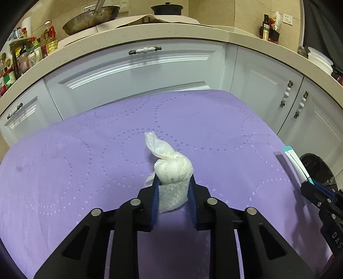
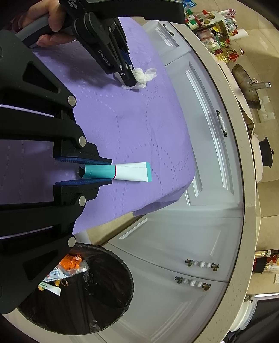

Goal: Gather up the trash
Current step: 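Grasp the teal tube with the right gripper while the left grasps the white tissue, then carry the teal tube and white tissue over the bin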

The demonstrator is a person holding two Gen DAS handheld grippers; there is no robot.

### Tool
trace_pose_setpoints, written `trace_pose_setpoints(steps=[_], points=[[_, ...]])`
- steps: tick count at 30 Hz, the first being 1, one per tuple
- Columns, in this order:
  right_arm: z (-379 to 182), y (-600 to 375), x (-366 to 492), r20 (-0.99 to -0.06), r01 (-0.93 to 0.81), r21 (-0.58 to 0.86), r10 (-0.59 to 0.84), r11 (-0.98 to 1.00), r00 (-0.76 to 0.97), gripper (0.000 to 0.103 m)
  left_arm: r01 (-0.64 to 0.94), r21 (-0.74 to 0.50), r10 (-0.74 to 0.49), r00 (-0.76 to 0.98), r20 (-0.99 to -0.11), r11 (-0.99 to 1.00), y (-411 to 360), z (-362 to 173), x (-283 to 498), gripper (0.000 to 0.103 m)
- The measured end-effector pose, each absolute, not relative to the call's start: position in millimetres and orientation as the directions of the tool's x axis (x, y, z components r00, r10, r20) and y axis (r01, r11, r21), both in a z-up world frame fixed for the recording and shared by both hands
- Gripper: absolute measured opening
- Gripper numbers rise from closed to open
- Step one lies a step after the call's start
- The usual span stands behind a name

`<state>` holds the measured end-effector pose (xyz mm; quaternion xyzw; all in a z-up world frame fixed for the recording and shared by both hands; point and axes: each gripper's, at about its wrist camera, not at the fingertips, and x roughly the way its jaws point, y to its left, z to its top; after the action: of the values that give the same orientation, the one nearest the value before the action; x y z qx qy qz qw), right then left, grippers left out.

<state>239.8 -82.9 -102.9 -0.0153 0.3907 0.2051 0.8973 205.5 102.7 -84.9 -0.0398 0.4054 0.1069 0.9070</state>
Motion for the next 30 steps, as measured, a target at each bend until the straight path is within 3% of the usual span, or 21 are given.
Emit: trace_pose_setpoints(steps=[8, 21, 30], points=[[-102.4, -81.7, 239.1, -0.708, -0.378, 0.129, 0.352, 0.917, 0.612, 0.012, -0.229, 0.024, 0.173, 0.657, -0.734, 0.973, 104.6, -82.2, 197.4, 0.019], [-93.9, -97.5, 222.8, -0.695, -0.364, 0.118, 0.339, 0.924, 0.634, 0.012, -0.265, 0.053, 0.224, 0.678, -0.7, 0.963, 108.1, -67.3, 156.0, 0.018], [-88.5, -142.8, 205.4, -0.684, -0.294, 0.112, 0.288, 0.949, 0.67, 0.012, -0.227, 0.038, 0.193, 0.717, -0.669, 0.973, 81.7, -47.3, 131.5, 0.018]])
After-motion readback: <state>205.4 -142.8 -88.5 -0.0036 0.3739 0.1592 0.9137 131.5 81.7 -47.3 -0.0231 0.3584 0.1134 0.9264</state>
